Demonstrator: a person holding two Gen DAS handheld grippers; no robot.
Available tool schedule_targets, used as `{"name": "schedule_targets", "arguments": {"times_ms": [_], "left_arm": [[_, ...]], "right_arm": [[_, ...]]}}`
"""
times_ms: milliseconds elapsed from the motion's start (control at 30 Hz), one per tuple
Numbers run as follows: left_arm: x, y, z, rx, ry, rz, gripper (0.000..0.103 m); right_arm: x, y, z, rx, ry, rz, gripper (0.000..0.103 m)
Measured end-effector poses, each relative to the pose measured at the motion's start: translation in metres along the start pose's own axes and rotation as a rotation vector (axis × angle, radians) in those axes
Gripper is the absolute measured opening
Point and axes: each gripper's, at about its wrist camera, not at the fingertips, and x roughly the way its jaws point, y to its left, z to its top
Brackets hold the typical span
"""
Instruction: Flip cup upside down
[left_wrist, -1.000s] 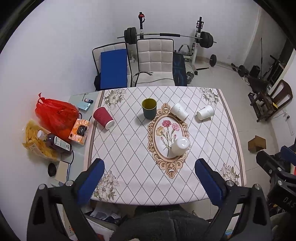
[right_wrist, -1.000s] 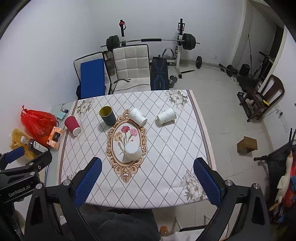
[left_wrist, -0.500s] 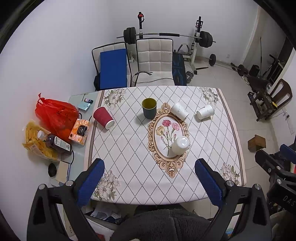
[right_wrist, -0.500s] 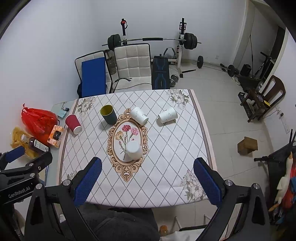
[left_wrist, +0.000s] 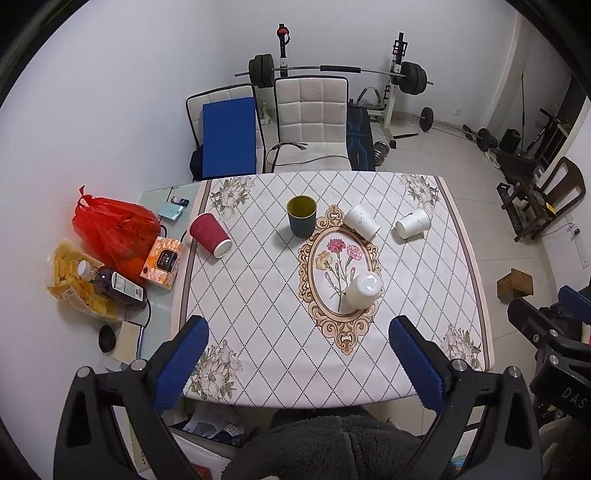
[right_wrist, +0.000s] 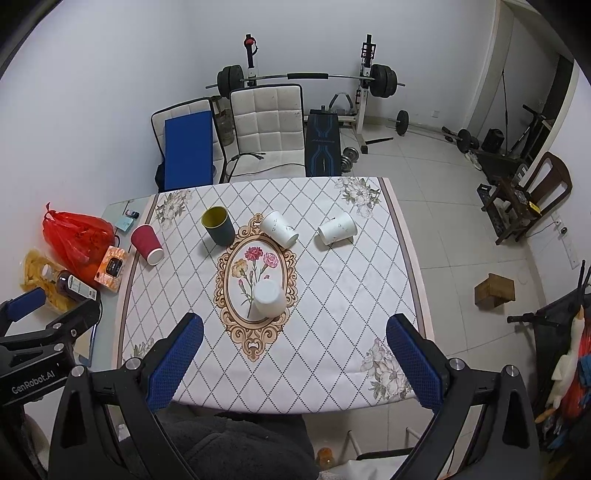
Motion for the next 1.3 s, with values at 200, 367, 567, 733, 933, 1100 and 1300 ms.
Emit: {"name": "schedule_targets", "arguments": {"times_ms": [200, 367, 567, 733, 933, 1100, 1300], "left_arm": [[0.0002, 0.0007, 0.0005, 0.0, 0.0, 0.001, 0.1], [0.001, 0.0002, -0.0001, 0.001, -0.001, 0.003, 0.1], [0.0016, 0.0016, -0.0001, 0.004, 0.001, 0.003, 0.1], [0.0022, 0.0041, 0.0009, 0.005, -0.001, 0.005, 0.1], [0.0032, 0.0043, 0.0007, 0.006, -0.001, 0.007, 0.1], [0.0051, 0.0063, 0.0019, 0.01, -0.002, 0.008, 0.1], [0.0048, 0.0051, 0.0016, 0.008, -0.002, 0.009, 0.1]], "right_arm": [[0.002, 0.0003, -0.0008, -0.005, 0.004, 0.007, 0.101], [0.0046, -0.0013, -0.0017, -0.012, 0.005, 0.002, 0.101], [0.0063, -0.0011, -0.0006, -0.016, 0.007, 0.0, 0.101], [0.0068, -0.0014, -0.0005, -0.015, 0.009, 0.002, 0.101], [0.0067, -0.0008, 0.0005, -0.013, 0.009, 0.004, 0.101], [0.0084, -0.0011, 0.0003, -0.013, 0.006, 0.0, 0.101], [0.0086, -0.0015, 0.001, -0.016, 0.009, 0.002, 0.101]]}}
